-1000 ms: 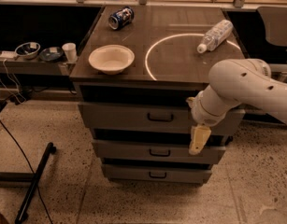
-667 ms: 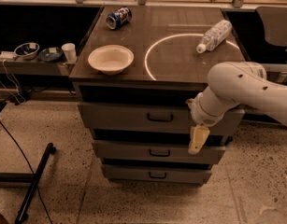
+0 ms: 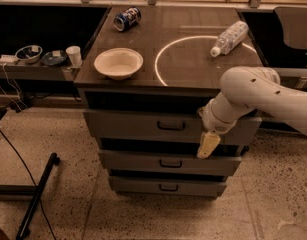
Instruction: Open top drawer
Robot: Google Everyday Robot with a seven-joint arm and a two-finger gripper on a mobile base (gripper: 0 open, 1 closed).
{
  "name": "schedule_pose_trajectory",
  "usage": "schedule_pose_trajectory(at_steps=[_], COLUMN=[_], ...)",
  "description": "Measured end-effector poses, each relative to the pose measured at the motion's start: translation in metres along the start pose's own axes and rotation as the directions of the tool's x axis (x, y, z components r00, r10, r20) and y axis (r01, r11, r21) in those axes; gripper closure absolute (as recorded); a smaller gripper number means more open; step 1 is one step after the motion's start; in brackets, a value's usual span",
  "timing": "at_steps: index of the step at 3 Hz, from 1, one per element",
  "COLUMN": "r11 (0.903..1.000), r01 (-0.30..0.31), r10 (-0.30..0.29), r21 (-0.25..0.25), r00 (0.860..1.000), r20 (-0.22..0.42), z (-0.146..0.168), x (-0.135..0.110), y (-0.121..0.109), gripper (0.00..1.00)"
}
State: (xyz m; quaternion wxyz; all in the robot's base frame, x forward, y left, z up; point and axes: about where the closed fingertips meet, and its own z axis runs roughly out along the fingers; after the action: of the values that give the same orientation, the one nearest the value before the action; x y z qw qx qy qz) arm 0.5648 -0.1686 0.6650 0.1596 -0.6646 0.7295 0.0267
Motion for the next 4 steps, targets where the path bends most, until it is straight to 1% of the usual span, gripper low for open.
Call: schedule_pose_trajectory(at_steps=[1, 2, 3, 4], r11=[0.9999, 0.9996, 0.9992, 0.9988], r01=[-0.017, -0.027, -0.04, -0.045], r10=[0.017, 0.027, 0.041, 0.047], r21=[0.0, 0.001, -0.003, -0.016], r00=[1.0, 0.999, 0.997, 0.994], r20=[0.022, 0.039, 0.072, 0.097], z=[0.001, 0.001, -0.006, -0.016], x=[0.0, 0.0, 0.0, 0.0], y=[-0.004, -0.006, -0.001, 0.01], gripper=[0.18, 0.2, 0.36, 0.36])
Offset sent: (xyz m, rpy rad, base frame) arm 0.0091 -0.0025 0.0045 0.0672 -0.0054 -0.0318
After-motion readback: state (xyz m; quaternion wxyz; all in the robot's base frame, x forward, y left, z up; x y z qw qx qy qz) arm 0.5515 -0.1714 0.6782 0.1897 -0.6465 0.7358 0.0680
